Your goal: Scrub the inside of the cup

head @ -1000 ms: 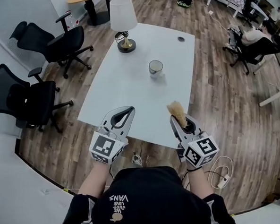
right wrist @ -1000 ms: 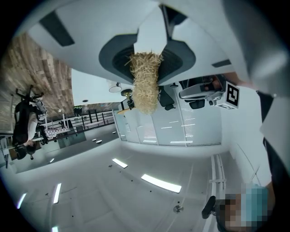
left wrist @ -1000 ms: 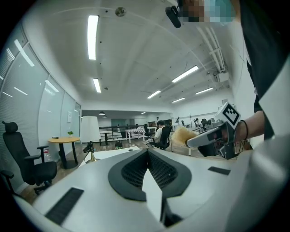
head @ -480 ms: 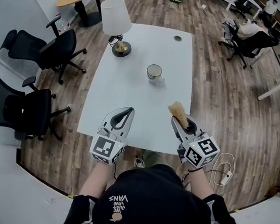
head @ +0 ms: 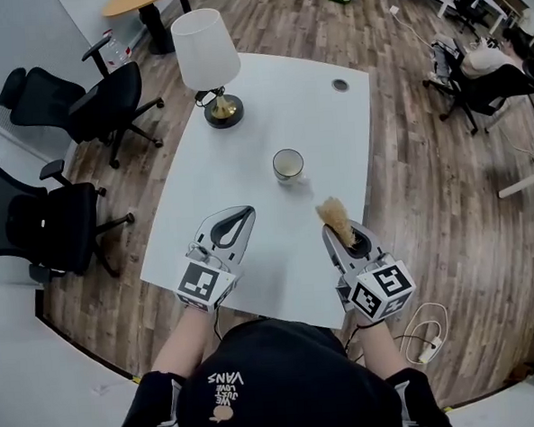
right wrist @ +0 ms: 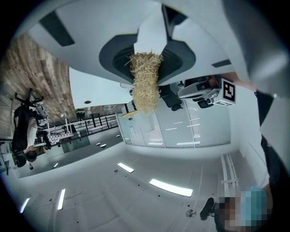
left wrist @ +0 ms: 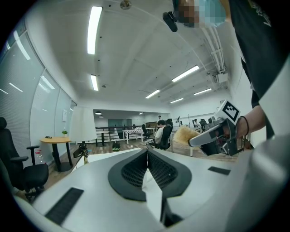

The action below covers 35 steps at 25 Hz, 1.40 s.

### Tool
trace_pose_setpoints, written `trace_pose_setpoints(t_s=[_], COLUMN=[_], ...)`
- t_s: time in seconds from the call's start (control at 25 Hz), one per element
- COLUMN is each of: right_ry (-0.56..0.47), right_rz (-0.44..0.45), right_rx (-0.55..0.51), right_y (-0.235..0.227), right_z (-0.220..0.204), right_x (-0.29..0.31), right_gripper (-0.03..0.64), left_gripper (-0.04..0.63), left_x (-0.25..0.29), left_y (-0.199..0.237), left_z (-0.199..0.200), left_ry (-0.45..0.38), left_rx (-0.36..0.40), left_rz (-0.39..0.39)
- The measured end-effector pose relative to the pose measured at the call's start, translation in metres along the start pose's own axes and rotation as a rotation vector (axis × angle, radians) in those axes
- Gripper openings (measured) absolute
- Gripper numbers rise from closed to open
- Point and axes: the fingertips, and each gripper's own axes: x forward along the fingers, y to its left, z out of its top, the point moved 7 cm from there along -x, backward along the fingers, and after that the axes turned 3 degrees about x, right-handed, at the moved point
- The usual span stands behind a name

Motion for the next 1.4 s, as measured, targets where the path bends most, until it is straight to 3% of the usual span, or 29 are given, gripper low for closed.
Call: trace_pose_setpoints(t_s=[0.32, 1.16, 1.28, 1.36, 1.4], right_ry=[0.042, 0.081, 0.089, 0.096, 0.099], right_rz=[0.039, -0.042, -0.052, -0.055, -0.055], right_rx=[-0.001, 0.066, 0.07, 0.073, 0.073], right_y=[-0.033, -0.057, -0.062, -0.063, -0.064], right_z=[0.006, -0.004, -0.006, -0.007, -0.007], right_x=[0.03, 0.055, 0.056, 0.058, 0.059], right_gripper=[0.1, 0.1, 0.1, 0.1, 0.1], left_gripper=[0.011, 0.026, 0.16, 0.309, 0.328], left_x=[0.047, 0.113, 0.124, 0.132, 0.135], left_y=[0.019, 0.046, 0.047, 0.048, 0.048], left_z=[-0.017, -0.071, -0.082, -0.09, -0.094], left_ry=[0.026, 0.053, 0.06, 0.056, 0.059], left_rx=[-0.035, -0.087, -0.108, -0.119, -0.125], left_rz=[0.0, -0.105, -0.138, -0.162, -0.172])
